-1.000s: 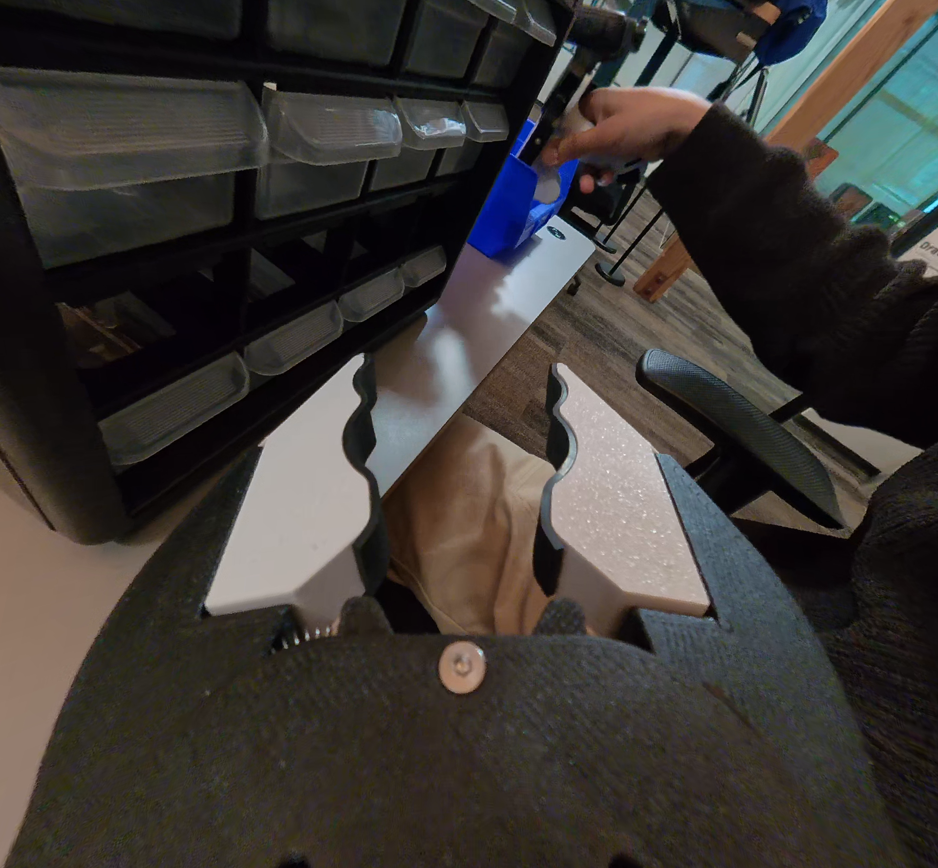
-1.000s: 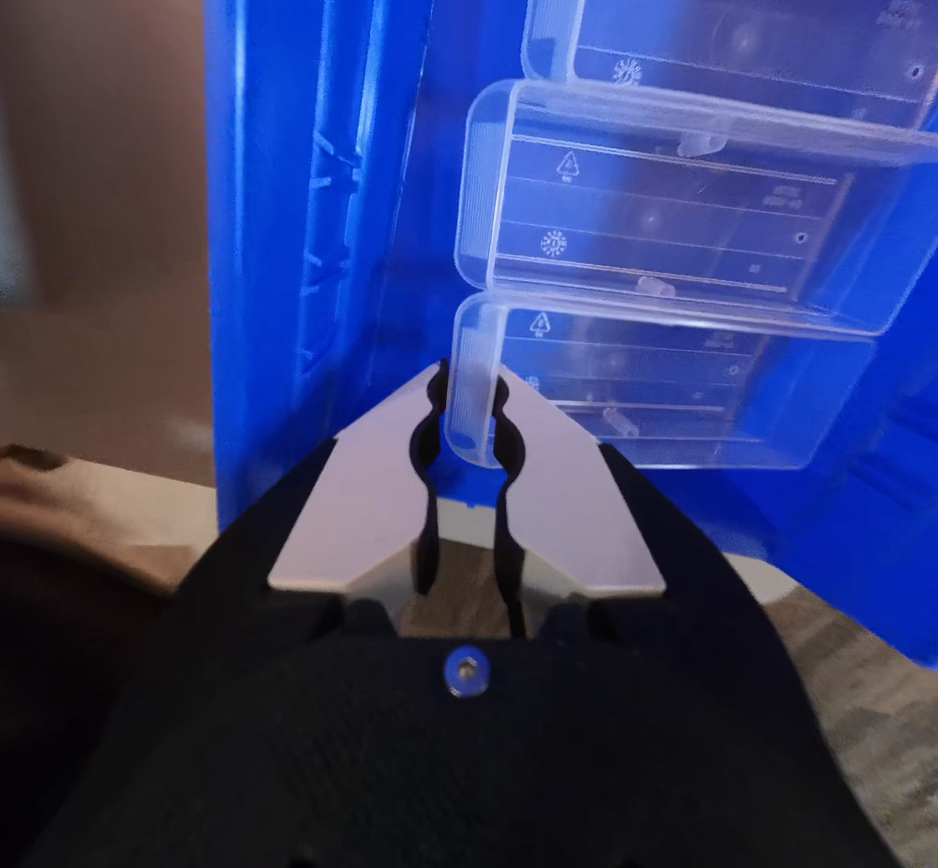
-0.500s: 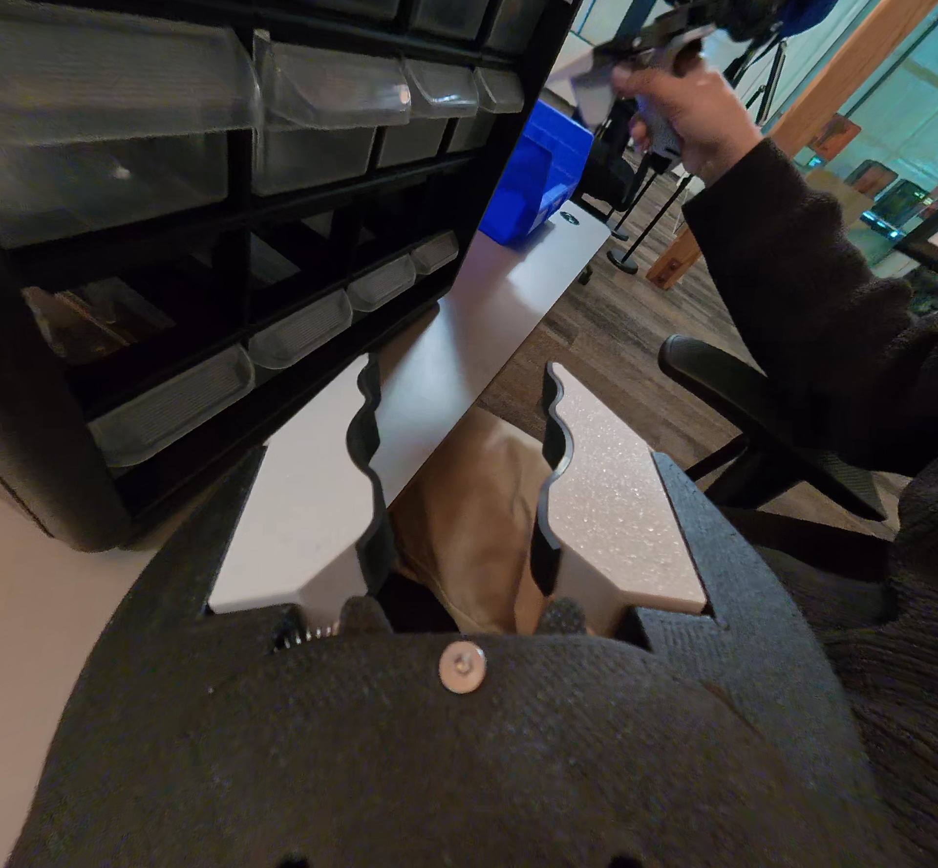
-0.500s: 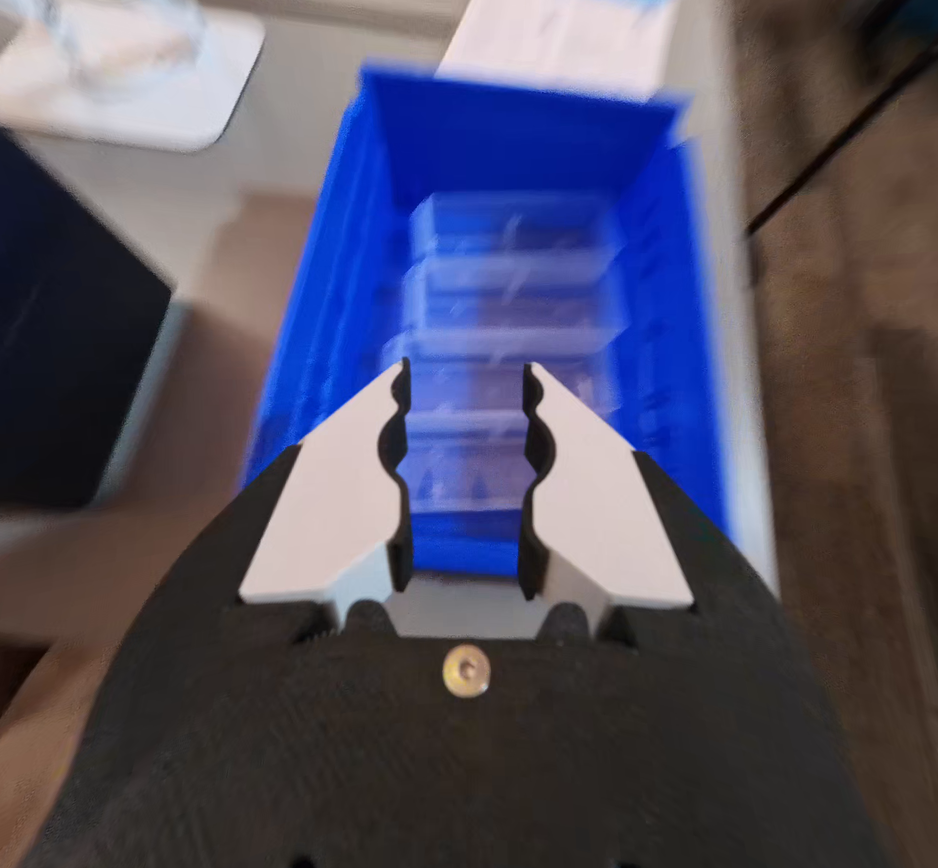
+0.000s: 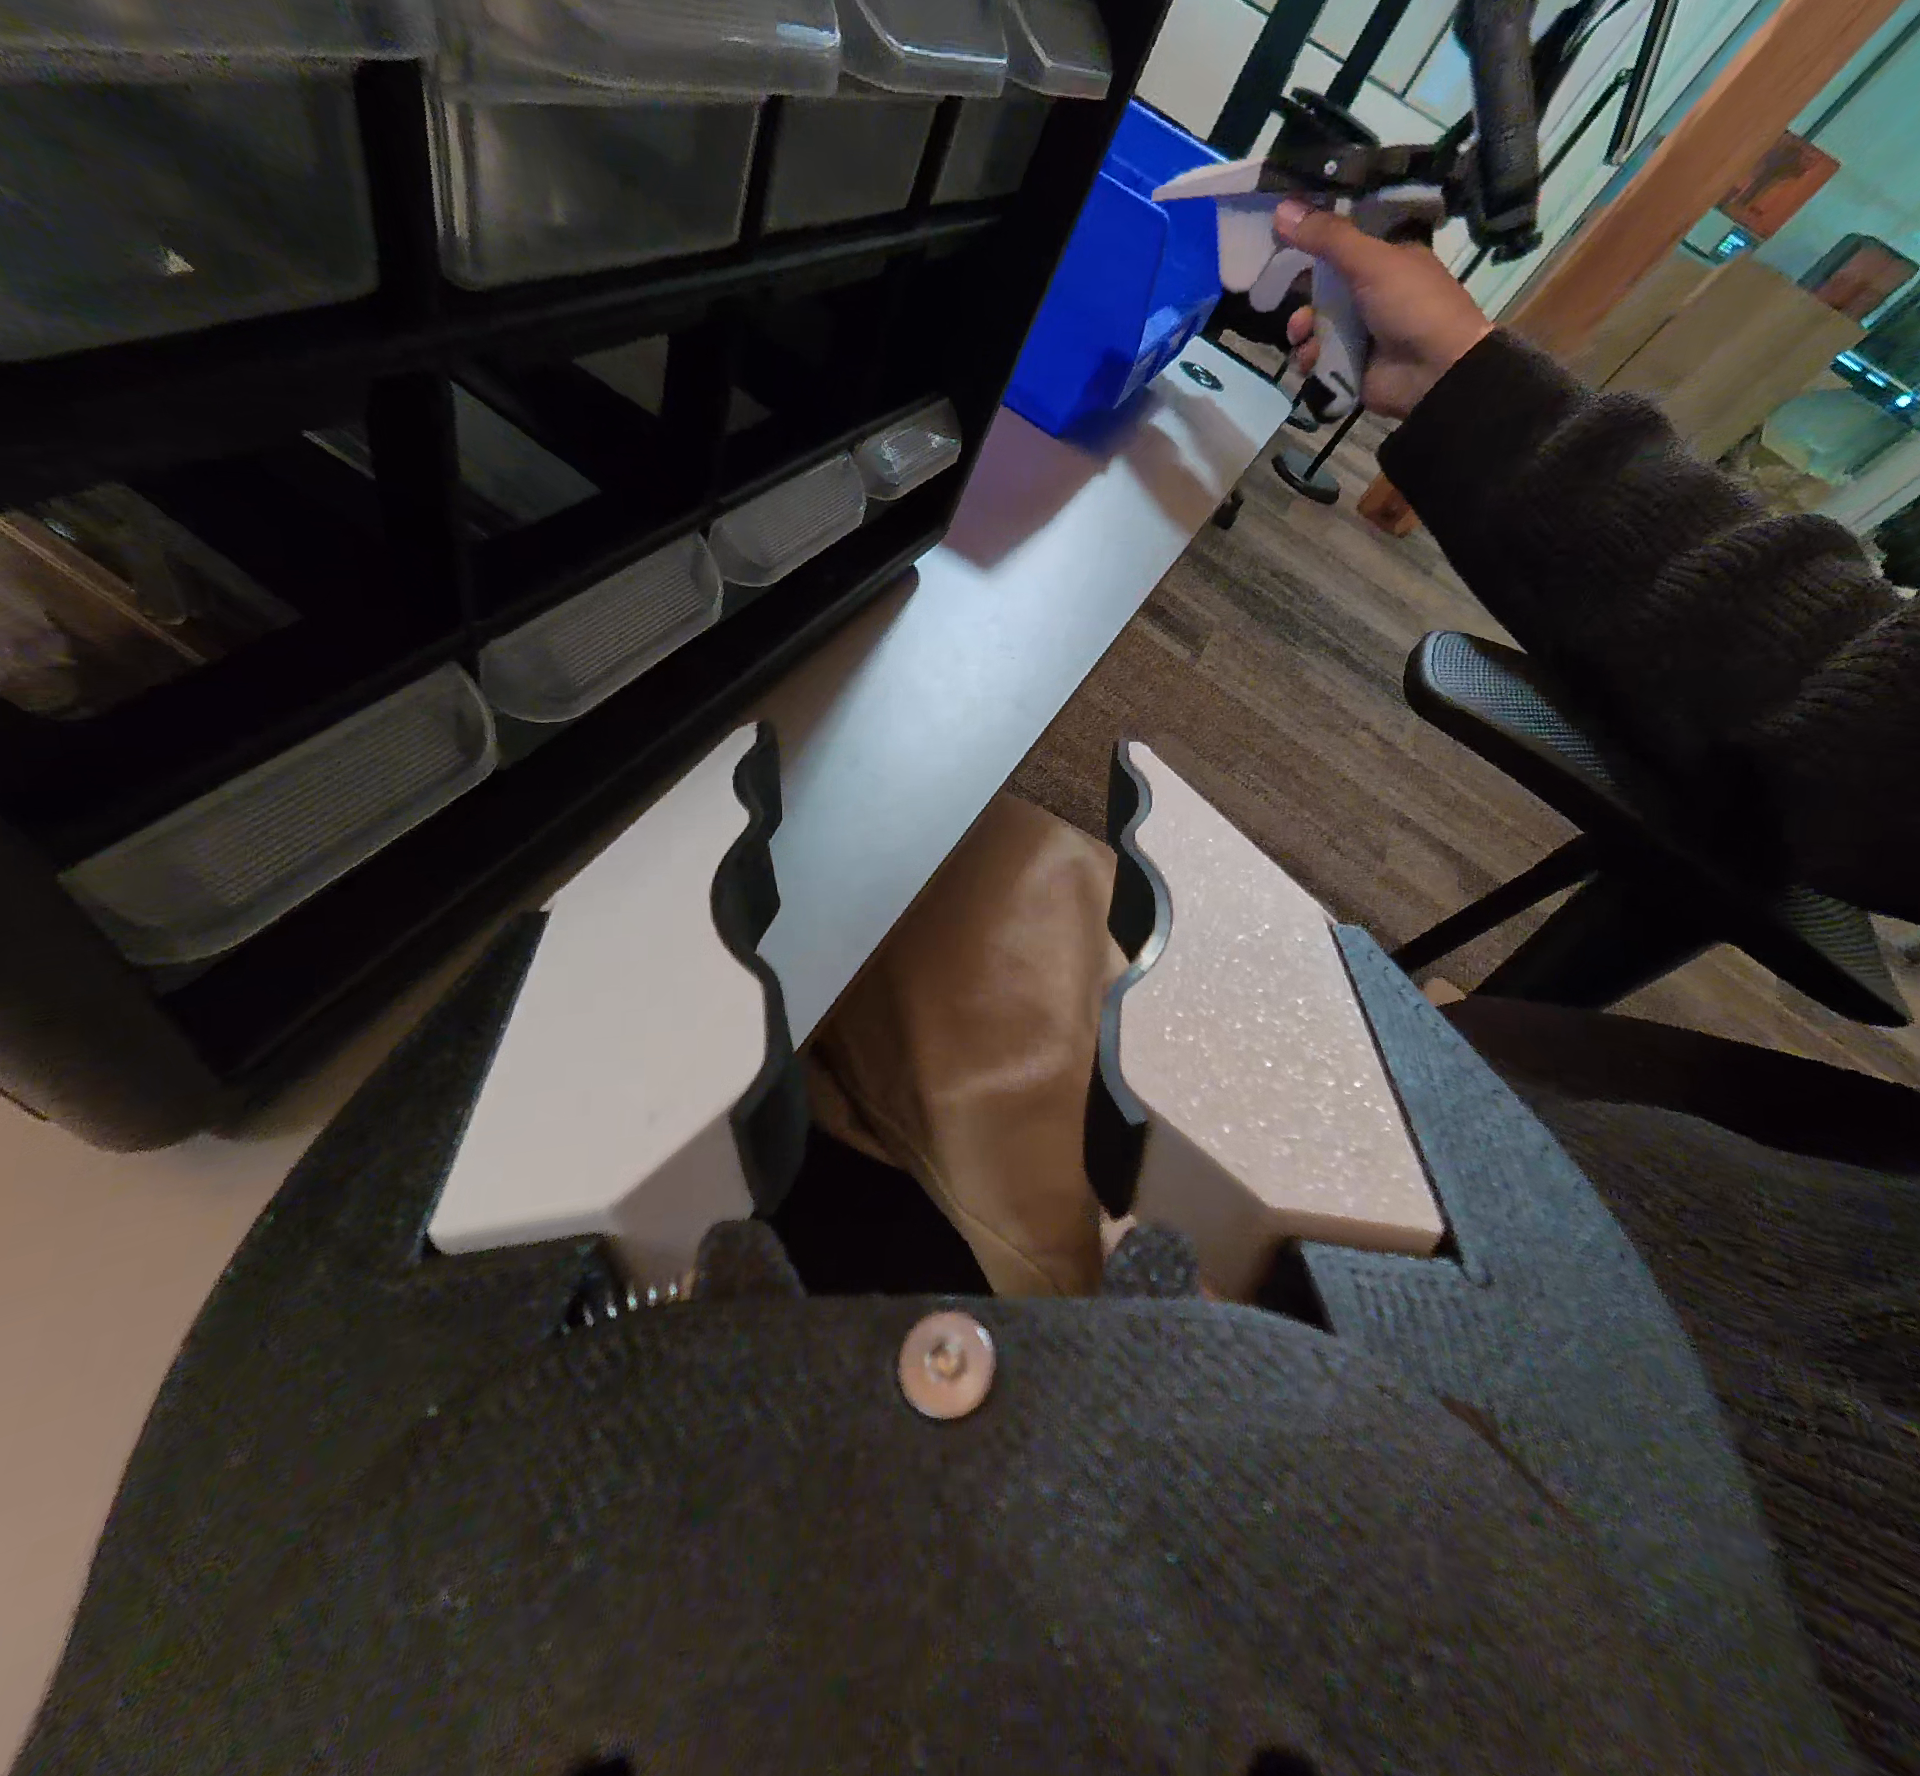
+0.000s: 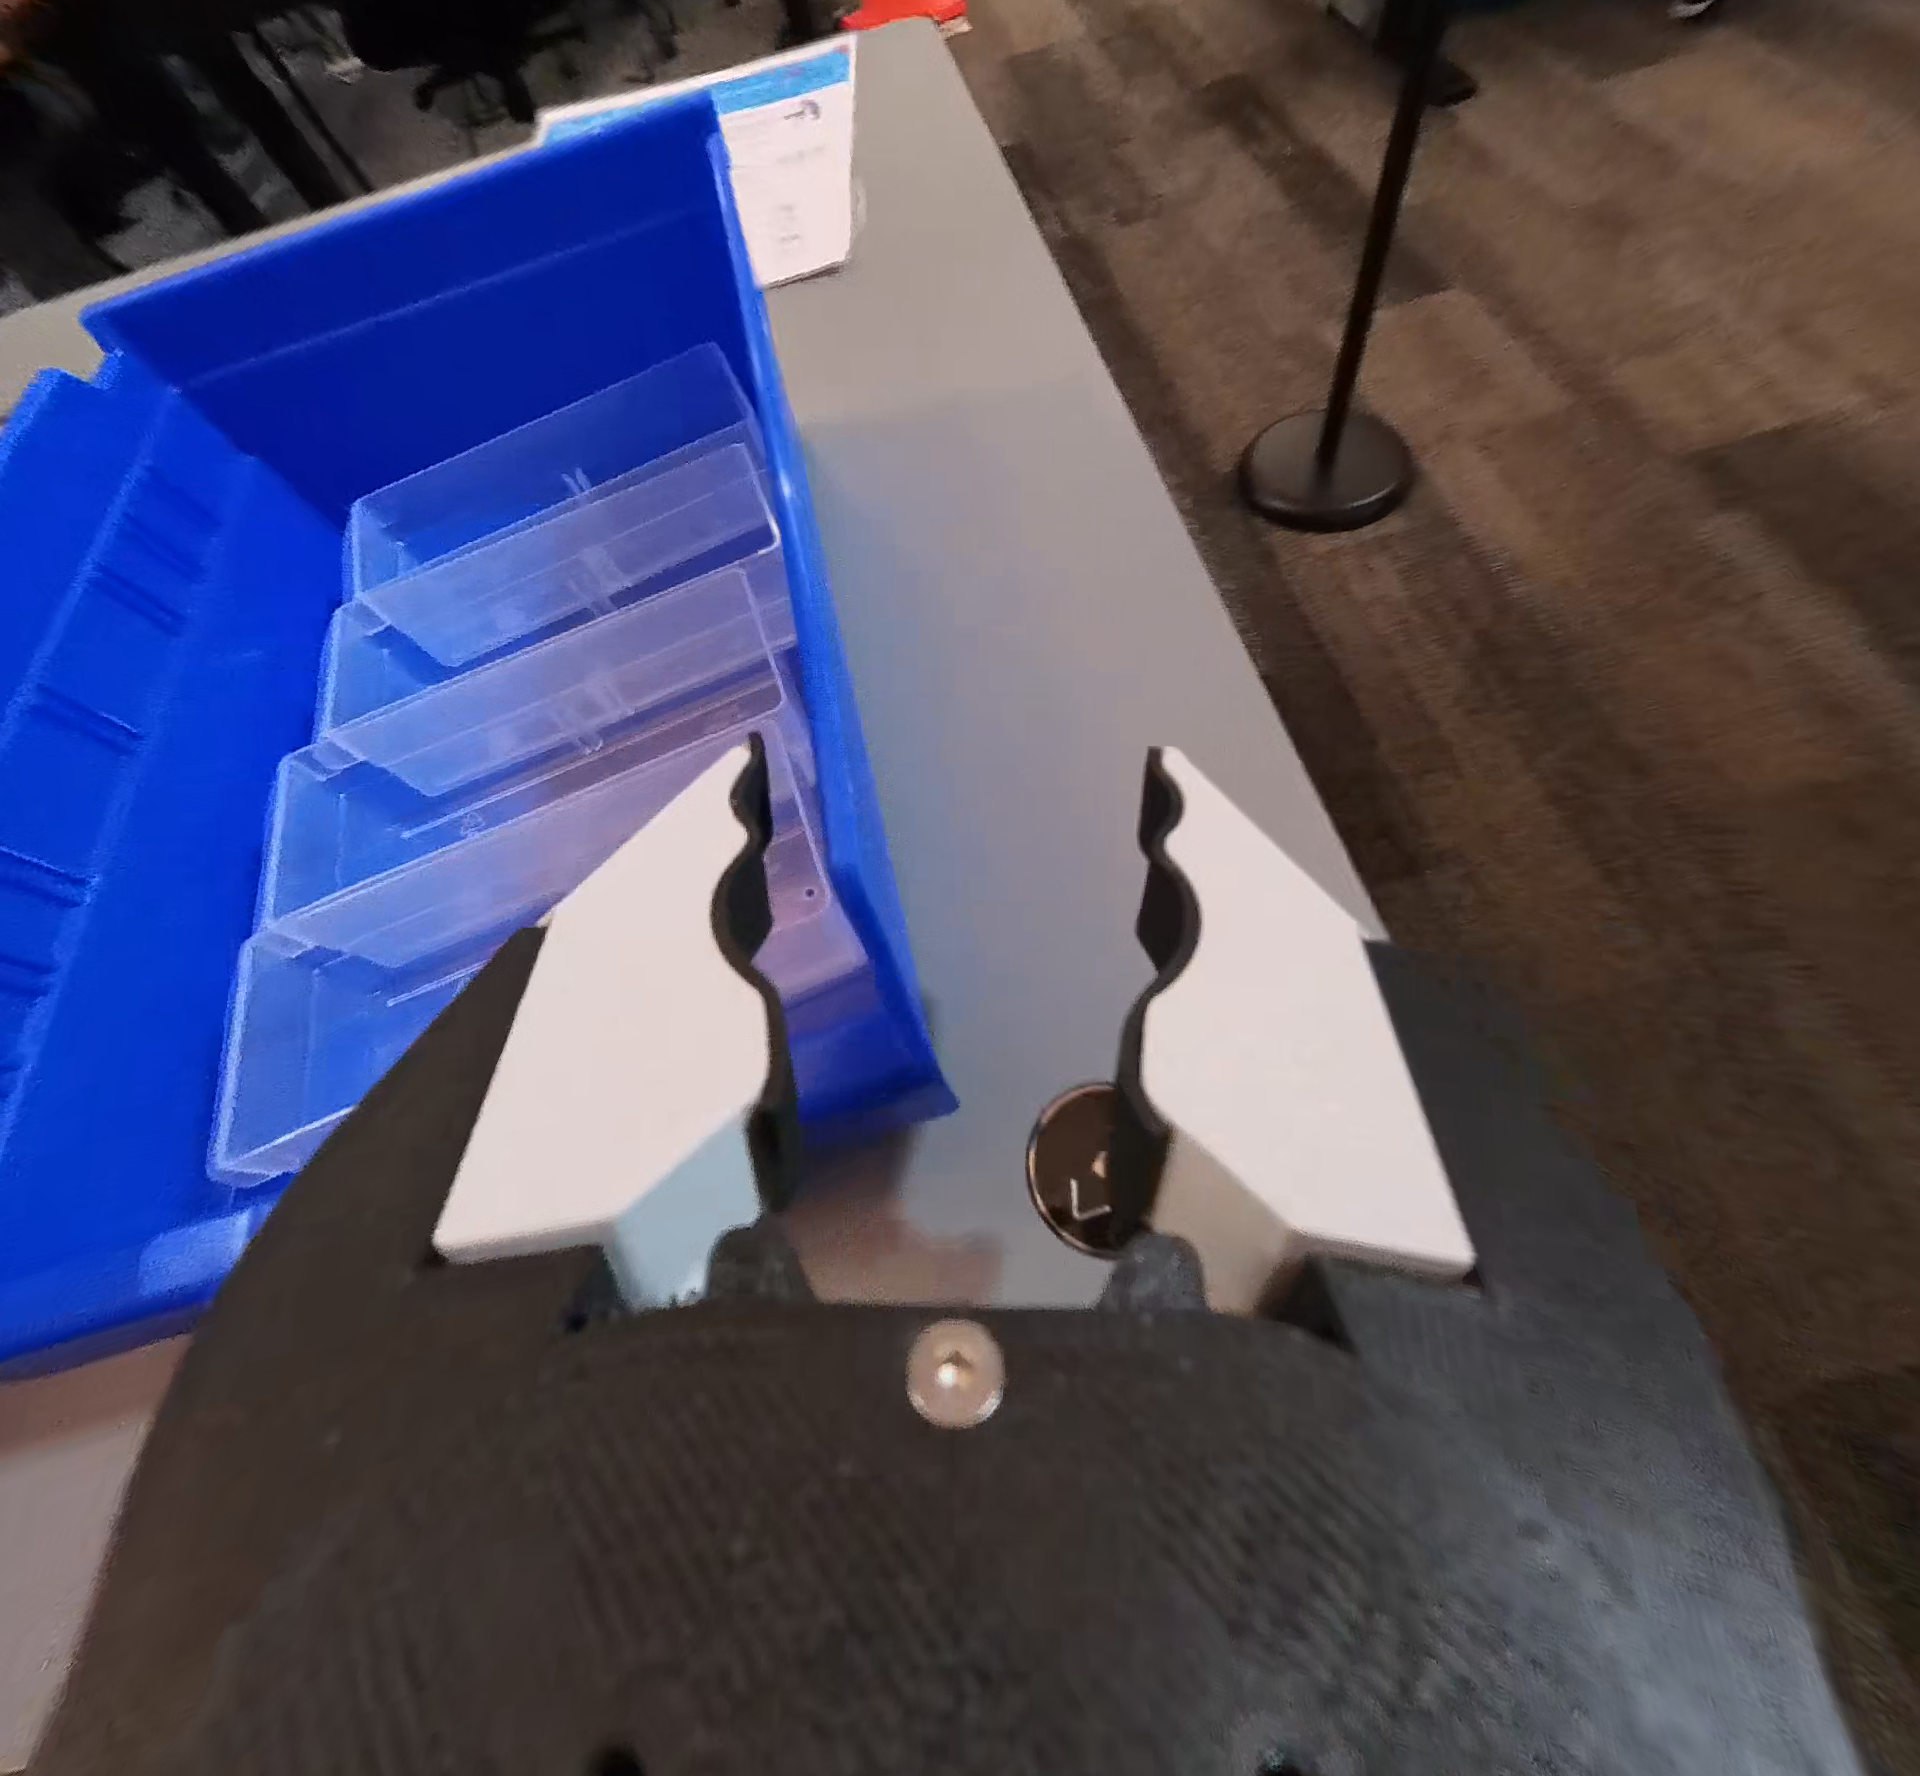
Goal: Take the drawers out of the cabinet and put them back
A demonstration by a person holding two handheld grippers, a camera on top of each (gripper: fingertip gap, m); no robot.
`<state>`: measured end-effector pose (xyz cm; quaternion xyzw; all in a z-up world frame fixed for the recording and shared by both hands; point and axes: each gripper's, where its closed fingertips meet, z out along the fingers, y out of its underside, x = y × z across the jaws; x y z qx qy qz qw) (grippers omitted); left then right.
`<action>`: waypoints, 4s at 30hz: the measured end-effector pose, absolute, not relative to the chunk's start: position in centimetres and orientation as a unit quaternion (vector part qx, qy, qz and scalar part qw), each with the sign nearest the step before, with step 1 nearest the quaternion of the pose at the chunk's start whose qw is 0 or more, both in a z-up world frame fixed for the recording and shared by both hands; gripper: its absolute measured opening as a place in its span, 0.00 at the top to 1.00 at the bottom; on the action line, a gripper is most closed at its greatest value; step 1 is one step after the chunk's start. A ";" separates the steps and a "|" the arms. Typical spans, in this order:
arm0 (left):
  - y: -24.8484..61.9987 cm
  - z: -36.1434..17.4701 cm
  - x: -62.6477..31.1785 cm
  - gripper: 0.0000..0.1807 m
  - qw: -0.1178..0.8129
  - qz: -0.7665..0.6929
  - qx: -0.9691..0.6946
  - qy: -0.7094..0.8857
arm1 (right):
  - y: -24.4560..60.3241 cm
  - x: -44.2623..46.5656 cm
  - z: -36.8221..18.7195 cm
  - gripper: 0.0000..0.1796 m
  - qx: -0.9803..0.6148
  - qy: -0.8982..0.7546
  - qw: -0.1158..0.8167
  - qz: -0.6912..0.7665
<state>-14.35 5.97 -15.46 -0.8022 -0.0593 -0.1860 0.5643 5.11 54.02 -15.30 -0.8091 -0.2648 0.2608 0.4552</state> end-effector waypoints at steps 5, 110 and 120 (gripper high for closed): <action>6.0 -15.2 -14.3 0.66 0.570 -0.189 -0.797 -0.058 | 54.6 3.5 -15.9 0.76 -0.793 -0.253 0.439 0.339; -34.3 8.4 -33.1 0.97 0.480 0.390 -0.729 -0.293 | -6.7 -29.1 1.4 0.98 -0.450 -0.555 0.193 0.673; -31.2 7.3 -33.1 0.97 0.465 0.393 -0.747 -0.265 | -10.9 -35.3 -4.8 0.99 -0.432 -0.569 0.374 0.592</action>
